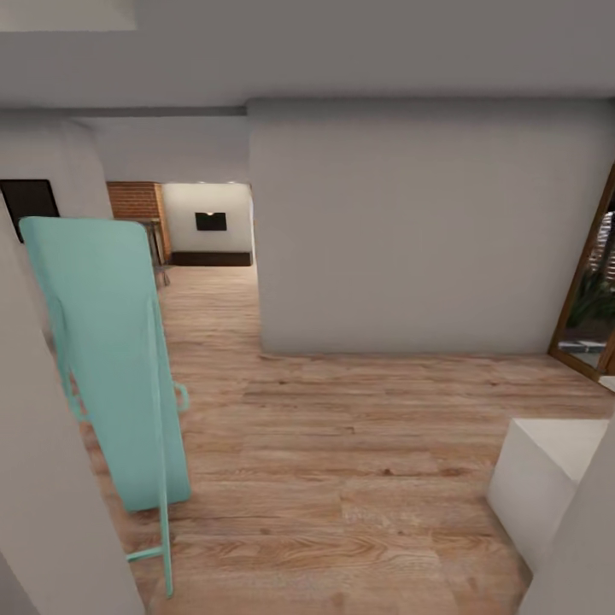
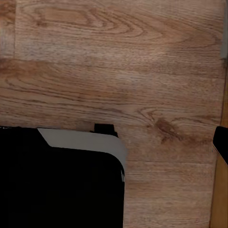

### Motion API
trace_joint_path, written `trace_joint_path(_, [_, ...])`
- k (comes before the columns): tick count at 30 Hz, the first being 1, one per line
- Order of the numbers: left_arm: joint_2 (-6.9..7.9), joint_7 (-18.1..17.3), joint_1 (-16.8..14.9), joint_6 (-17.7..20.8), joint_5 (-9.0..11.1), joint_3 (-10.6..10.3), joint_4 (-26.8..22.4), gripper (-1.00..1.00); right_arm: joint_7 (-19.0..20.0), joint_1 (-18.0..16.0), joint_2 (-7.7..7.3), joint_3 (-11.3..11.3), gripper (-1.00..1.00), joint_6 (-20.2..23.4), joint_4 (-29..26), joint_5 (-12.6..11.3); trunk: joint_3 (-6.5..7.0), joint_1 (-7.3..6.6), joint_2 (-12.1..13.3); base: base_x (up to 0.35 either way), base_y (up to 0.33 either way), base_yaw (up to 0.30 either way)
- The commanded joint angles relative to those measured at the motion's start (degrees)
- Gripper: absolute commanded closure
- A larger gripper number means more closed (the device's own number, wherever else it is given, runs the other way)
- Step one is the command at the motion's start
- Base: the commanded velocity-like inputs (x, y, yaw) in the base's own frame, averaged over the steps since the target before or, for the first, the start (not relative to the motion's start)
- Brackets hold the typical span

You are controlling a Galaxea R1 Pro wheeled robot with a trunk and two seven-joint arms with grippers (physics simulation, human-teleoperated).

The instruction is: Move the two storage containers from the living room to the garage. In the garage, place one container on the floor and stack the other container on top of it (either order is fine).

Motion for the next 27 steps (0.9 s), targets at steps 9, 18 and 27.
trace_joint_path(9, [0.00, 0.0, 0.0, -0.2, 0.3, 0.0, 0.0, -1.00, -0.1, -0.1, 0.04, 0.6, -1.00, -0.2, 0.2, -0.4, -0.07, 0.04, 0.0, 0.326, 0.000, 0.000])
trace_joint_path(18, [0.00, 0.0, 0.0, -0.2, 0.3, 0.0, 0.0, -1.00, -0.1, -0.1, 0.11, 0.5, -1.00, -0.2, 0.2, -0.4, -0.07, 0.04, 0.0, 0.326, 0.000, 0.000])
trace_joint_path(27, [0.00, 0.0, 0.0, -0.2, 0.3, 0.0, 0.0, -1.00, -0.1, -0.1, 0.13, 0.5, -1.00, -0.2, 0.2, -0.4, -0.07, 0.04, 0.0, 0.326, 0.000, 0.000])
